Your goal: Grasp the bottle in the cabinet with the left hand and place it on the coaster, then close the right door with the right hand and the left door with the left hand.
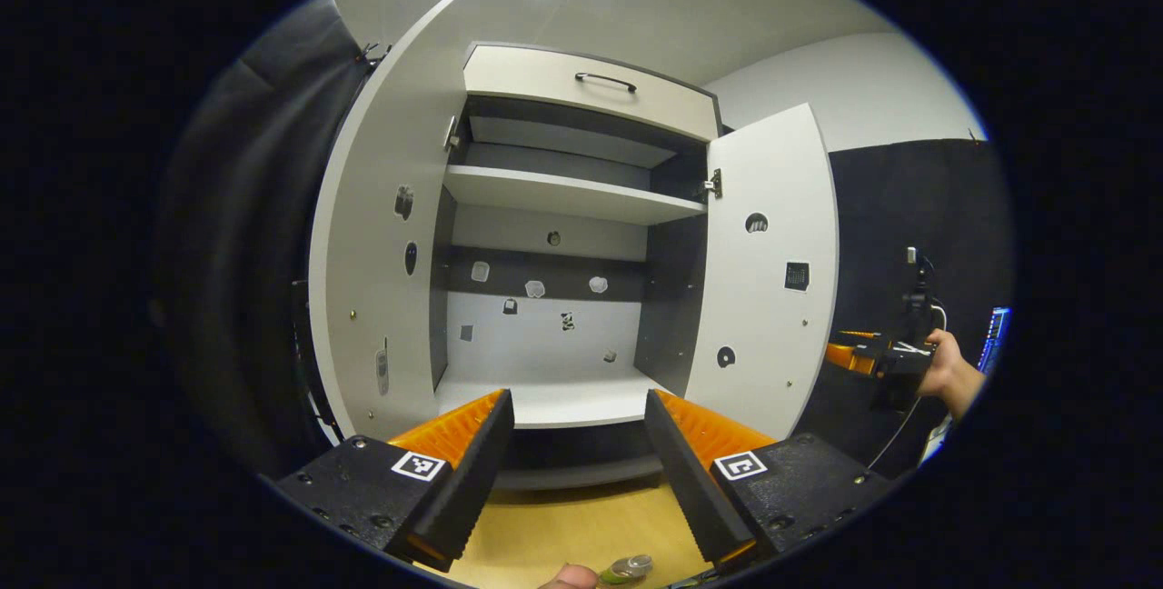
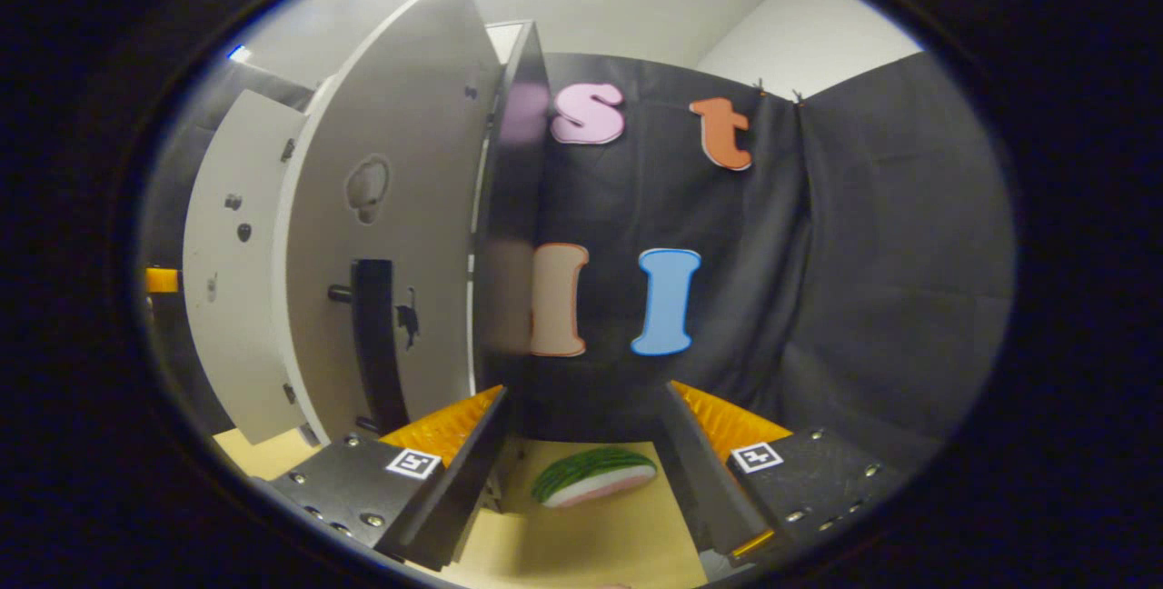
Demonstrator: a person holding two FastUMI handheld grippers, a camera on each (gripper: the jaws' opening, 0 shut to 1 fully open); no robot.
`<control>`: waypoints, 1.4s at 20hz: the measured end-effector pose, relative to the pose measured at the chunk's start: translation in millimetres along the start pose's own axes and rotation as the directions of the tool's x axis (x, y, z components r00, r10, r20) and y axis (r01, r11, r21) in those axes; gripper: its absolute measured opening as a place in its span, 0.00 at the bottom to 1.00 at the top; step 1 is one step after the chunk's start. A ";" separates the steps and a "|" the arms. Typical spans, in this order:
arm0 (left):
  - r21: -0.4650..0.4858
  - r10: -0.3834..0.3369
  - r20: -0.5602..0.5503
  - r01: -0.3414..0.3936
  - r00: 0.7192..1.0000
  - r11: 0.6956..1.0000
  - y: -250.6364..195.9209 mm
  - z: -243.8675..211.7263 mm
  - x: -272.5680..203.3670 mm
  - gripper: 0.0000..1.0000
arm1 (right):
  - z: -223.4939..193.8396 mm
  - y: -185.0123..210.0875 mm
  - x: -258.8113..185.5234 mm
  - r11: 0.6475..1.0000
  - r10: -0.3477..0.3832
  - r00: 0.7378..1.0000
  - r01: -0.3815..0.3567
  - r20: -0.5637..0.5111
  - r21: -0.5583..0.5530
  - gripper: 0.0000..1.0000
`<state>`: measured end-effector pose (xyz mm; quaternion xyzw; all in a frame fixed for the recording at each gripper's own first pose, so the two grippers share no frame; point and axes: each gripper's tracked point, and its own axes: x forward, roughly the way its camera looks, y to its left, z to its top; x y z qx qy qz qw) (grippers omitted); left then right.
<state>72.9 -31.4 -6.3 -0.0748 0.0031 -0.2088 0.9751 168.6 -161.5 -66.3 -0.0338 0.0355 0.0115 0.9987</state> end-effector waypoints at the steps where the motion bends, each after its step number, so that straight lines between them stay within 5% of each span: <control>1: 0.004 0.004 -0.005 -0.004 1.000 1.000 2.0 -1.4 -1.5 0.92 | 10.5 20.5 5.4 1.000 0.029 0.999 -0.028 0.033 -0.009 0.98; 2: 0.008 0.012 -0.005 -0.012 1.000 1.000 4.1 -0.8 -3.5 0.92 | 30.5 30.4 2.8 0.999 0.046 0.996 -0.045 0.075 -0.025 1.00; 3: 0.009 0.016 -0.002 -0.016 1.000 1.000 5.2 0.2 -5.8 0.92 | 38.0 43.0 4.6 0.998 0.062 0.993 -0.063 0.100 0.004 0.80; 7: -0.011 0.033 0.005 -0.033 0.999 0.999 13.7 3.0 -12.4 0.92 | 42.5 83.7 11.0 0.994 0.105 0.988 -0.107 0.113 0.010 0.77; 15: 0.014 0.084 0.029 -0.084 0.996 0.996 43.7 8.3 -38.1 0.90 | 40.8 89.1 15.3 1.000 0.025 0.995 -0.026 0.095 0.010 0.77; 19: -0.014 0.053 0.033 -0.052 0.998 0.999 41.3 13.2 -42.2 0.92 | 38.8 93.3 17.8 1.000 -0.018 0.996 0.016 0.085 0.021 0.80; 28: 0.025 0.151 0.052 -0.152 0.987 0.988 85.2 25.3 -56.2 0.92 | 37.8 122.1 28.2 0.998 -0.035 0.997 0.031 0.074 0.055 0.80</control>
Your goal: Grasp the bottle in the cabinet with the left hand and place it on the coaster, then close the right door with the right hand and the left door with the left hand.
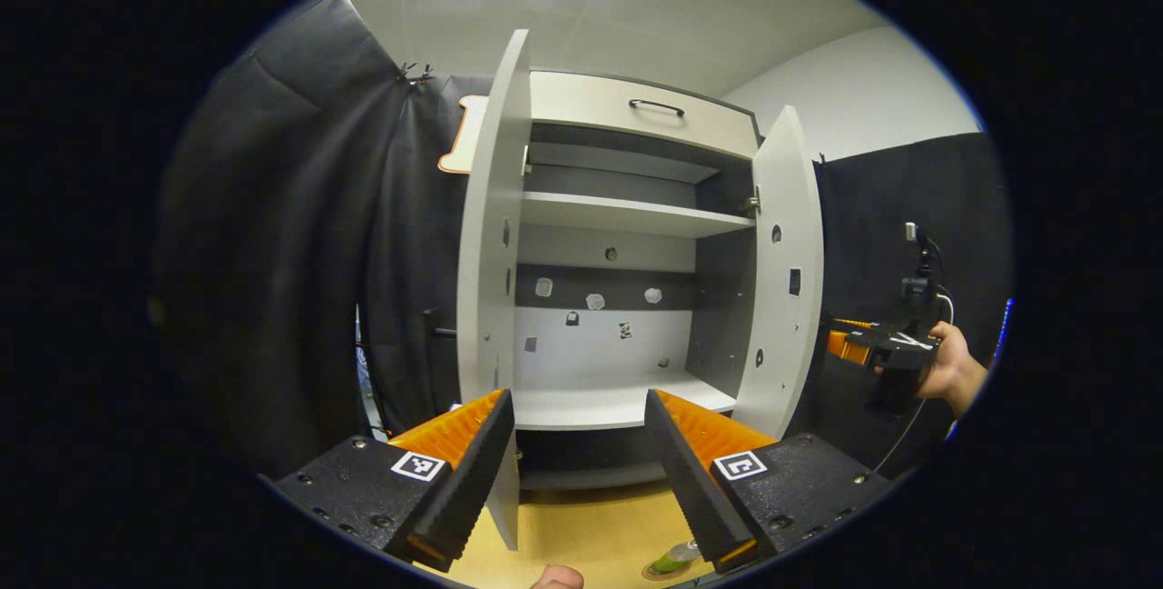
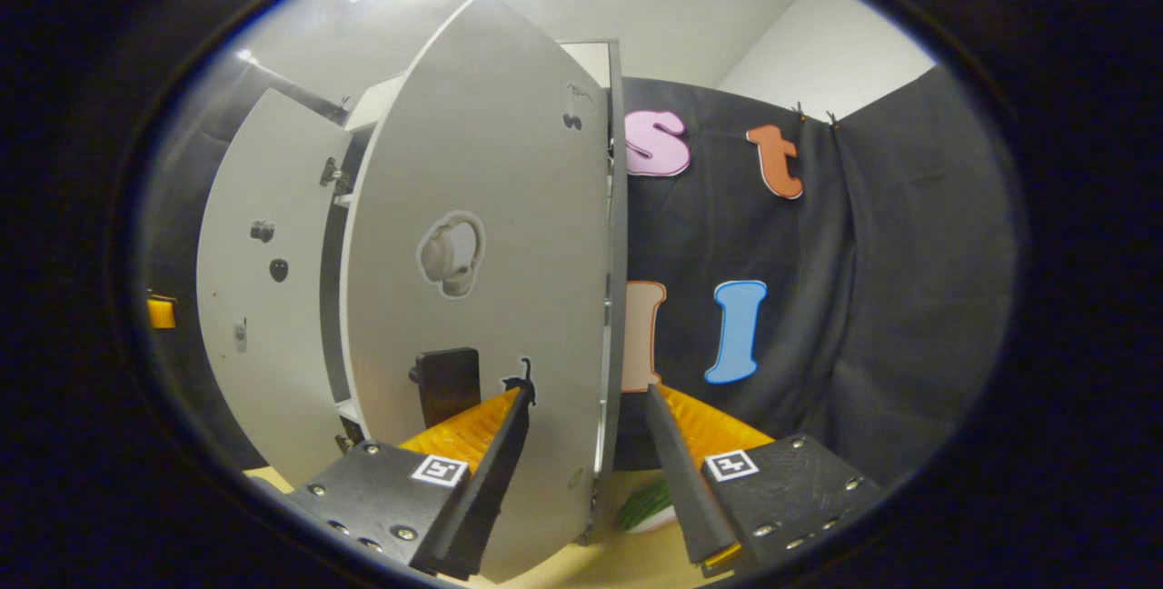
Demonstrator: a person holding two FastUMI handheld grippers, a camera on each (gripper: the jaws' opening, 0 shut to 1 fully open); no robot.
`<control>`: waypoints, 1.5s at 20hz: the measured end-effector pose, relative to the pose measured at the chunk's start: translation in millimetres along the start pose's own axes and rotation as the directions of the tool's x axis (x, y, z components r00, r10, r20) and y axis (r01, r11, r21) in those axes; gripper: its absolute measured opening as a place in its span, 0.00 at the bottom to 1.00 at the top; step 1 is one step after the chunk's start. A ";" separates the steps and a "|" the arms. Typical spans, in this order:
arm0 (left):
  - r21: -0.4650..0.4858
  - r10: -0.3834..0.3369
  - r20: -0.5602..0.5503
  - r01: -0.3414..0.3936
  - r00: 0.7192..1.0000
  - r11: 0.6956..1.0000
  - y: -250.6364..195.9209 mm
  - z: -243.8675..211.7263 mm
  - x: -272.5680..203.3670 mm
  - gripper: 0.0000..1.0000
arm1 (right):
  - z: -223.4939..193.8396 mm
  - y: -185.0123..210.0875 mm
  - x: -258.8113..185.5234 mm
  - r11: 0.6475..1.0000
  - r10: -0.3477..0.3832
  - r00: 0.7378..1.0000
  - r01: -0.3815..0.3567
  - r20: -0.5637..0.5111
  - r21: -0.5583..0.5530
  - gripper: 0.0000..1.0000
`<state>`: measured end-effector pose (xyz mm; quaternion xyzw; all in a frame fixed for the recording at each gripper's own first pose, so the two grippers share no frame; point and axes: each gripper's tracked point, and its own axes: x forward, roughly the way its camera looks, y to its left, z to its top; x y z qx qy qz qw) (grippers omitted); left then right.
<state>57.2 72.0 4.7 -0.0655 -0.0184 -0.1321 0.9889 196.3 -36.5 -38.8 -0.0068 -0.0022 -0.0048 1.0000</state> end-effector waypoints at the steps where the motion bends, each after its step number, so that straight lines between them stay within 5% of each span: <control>1: -0.007 0.011 0.001 -0.011 1.000 1.000 6.3 1.0 -2.4 0.92 | -0.5 6.2 2.9 1.000 0.002 1.000 -0.002 -0.002 0.013 0.80; 4: -0.011 0.064 0.004 -0.064 0.998 0.998 31.4 2.5 -6.7 0.92 | -1.4 20.0 8.6 0.999 -0.009 1.000 0.009 -0.004 0.039 0.80; 5: -0.003 0.093 0.007 -0.093 0.996 0.996 42.1 2.4 -7.2 0.92 | 1.1 30.4 9.6 0.999 0.010 1.000 -0.011 0.010 0.052 0.90; 11: 0.038 0.227 0.011 -0.227 0.974 0.973 103.3 -3.6 -17.2 0.90 | 7.1 51.9 8.6 0.998 0.060 0.996 -0.062 0.064 0.028 0.93; 23: -0.049 0.289 -0.034 -0.290 0.957 0.956 188.1 -22.8 14.6 0.93 | -2.5 86.1 -36.6 0.968 0.250 0.962 -0.244 0.114 -0.065 0.91; 30: -0.011 0.258 -0.007 -0.258 0.966 0.966 176.7 -14.4 52.6 0.94 | -24.5 64.6 -66.2 0.975 0.215 0.975 -0.211 0.062 -0.064 0.91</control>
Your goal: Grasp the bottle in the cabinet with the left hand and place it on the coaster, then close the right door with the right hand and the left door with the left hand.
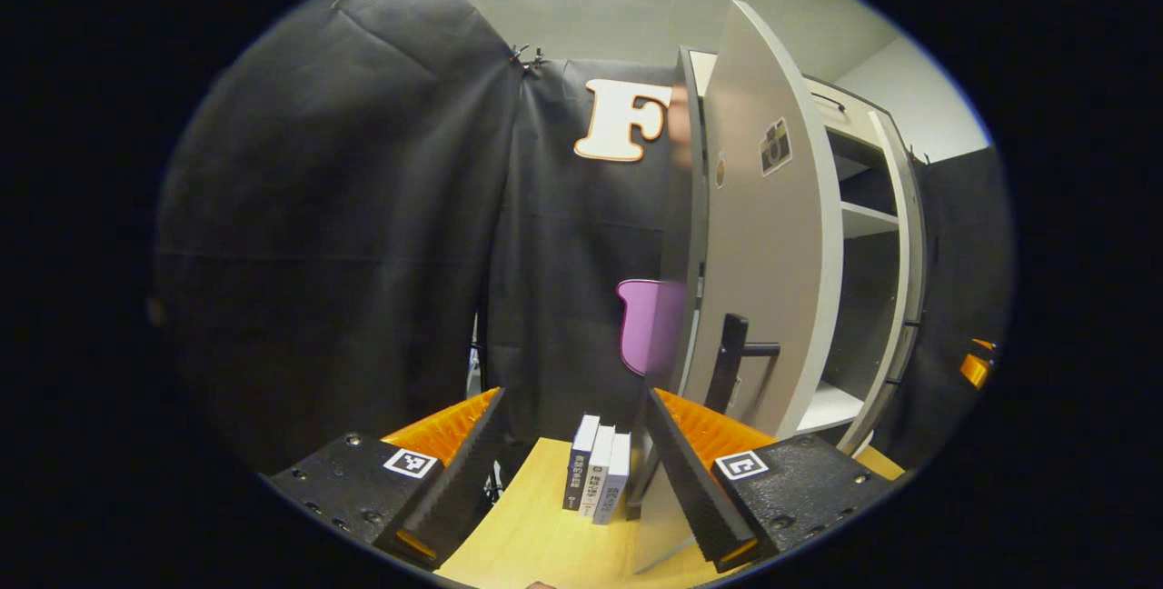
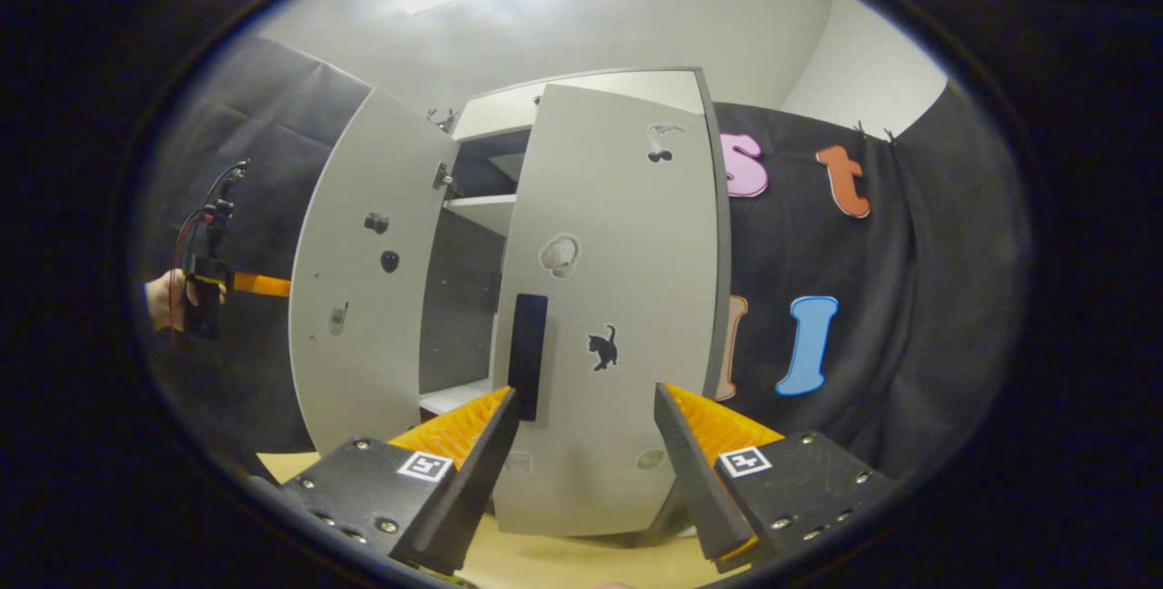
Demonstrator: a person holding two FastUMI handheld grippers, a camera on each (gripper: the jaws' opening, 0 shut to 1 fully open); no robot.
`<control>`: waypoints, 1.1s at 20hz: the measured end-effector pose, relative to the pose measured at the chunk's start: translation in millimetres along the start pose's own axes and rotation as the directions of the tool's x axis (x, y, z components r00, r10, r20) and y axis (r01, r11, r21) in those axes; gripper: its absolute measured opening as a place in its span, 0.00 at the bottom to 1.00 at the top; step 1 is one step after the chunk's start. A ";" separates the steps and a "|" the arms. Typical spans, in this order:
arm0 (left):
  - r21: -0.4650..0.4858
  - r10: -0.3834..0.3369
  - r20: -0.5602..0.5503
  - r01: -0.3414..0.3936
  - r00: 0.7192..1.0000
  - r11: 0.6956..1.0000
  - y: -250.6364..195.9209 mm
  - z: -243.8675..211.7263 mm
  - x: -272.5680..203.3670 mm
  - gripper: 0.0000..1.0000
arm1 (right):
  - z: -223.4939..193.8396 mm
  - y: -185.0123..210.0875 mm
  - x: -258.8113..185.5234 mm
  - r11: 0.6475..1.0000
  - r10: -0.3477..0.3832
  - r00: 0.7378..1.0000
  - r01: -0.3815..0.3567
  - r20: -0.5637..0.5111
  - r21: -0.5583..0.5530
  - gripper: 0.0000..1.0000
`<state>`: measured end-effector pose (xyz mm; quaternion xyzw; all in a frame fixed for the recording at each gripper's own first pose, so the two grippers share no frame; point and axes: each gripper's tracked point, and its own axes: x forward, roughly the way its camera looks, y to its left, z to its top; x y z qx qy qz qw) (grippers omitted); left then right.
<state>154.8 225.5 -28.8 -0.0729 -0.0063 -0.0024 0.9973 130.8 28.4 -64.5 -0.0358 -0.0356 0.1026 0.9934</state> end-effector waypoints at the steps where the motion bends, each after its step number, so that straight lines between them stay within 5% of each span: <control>1: 0.005 -0.026 -0.016 0.026 1.000 1.000 -13.5 -4.9 3.9 0.94 | -1.5 -2.4 -6.1 1.000 -0.004 1.000 0.004 -0.003 0.002 0.91; 5: 0.119 0.083 -0.004 -0.082 0.997 0.990 -11.1 -3.5 3.5 0.91 | -0.7 -8.7 -29.3 0.999 -0.006 1.000 0.006 0.001 0.039 0.91; 8: 0.081 0.104 -0.015 -0.103 0.994 0.991 -16.2 -7.5 0.7 0.93 | -1.0 -8.1 -42.5 0.997 -0.001 1.000 -0.001 0.018 0.078 0.91; 22: -0.001 -0.017 -0.008 0.017 1.000 1.000 -82.5 -14.3 -4.3 0.93 | -14.3 18.1 -34.2 0.990 0.031 0.998 -0.024 -0.047 0.142 0.89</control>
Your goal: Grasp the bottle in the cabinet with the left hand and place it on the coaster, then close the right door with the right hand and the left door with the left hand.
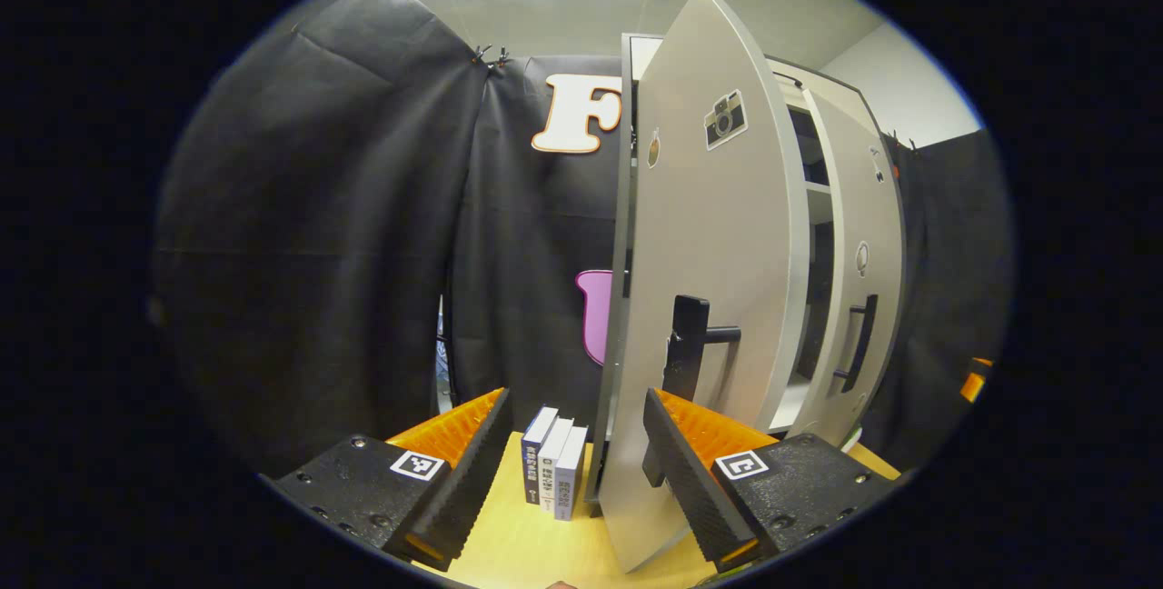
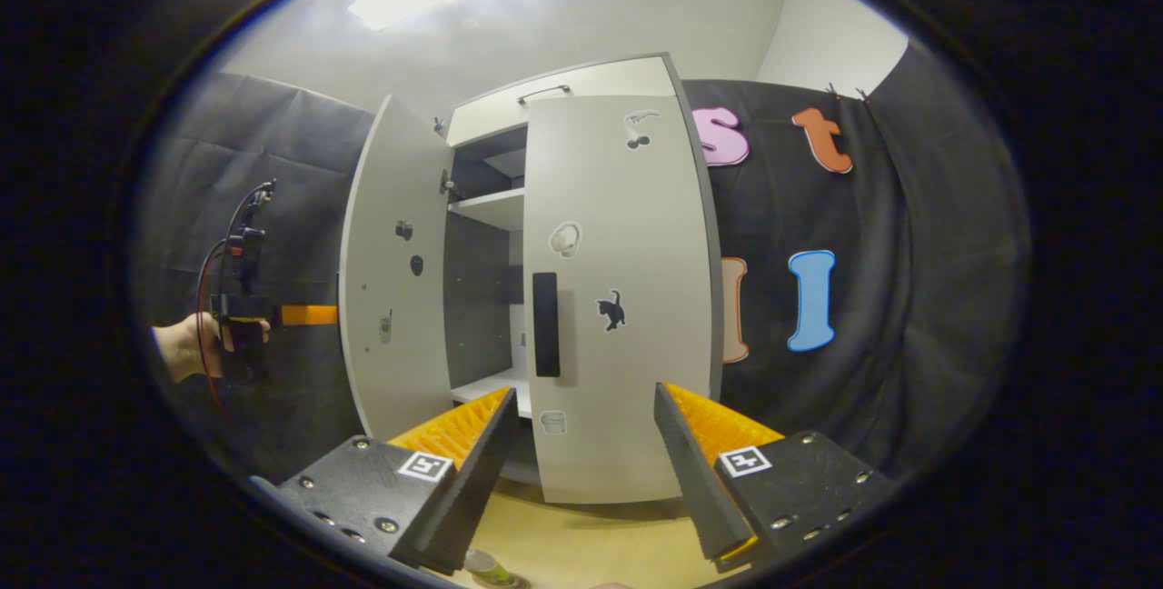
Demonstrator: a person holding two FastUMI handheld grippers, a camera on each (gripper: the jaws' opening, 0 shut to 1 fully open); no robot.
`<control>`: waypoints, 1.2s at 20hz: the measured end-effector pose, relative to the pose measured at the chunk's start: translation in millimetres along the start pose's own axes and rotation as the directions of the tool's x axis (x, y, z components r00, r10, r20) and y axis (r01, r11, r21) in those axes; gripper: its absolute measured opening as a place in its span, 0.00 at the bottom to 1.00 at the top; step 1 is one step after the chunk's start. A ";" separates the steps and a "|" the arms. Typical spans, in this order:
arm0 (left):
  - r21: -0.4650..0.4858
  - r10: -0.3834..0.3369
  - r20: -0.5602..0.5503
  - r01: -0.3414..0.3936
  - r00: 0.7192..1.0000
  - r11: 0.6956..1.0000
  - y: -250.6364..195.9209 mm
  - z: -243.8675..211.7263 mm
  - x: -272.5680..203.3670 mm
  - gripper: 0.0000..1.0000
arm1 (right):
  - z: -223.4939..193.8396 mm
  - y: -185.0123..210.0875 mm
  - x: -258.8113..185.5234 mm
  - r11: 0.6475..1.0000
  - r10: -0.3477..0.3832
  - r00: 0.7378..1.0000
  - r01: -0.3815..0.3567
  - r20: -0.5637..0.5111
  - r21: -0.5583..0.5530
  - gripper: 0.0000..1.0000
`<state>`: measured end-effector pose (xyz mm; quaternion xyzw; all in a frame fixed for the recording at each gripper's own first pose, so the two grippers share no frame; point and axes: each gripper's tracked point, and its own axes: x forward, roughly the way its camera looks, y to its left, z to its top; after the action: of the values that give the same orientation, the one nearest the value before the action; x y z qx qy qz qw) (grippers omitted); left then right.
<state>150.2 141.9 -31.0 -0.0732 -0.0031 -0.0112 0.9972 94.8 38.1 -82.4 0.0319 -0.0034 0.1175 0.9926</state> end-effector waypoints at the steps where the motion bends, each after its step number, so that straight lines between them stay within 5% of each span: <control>1: -0.010 -0.013 -0.004 0.013 1.000 1.000 -5.5 -0.4 0.8 0.93 | 0.2 1.1 1.8 1.000 0.000 1.000 0.000 -0.004 -0.003 0.91; 24: 0.022 -0.146 -0.054 0.148 0.988 0.989 -98.9 -17.4 0.4 0.95 | -4.6 -5.5 -21.3 0.998 -0.070 0.997 0.070 -0.029 0.002 0.89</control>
<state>148.5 41.5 -33.8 -0.0594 0.0172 -0.0865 0.9943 75.4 28.1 -87.6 0.0318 0.0123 0.0830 0.9960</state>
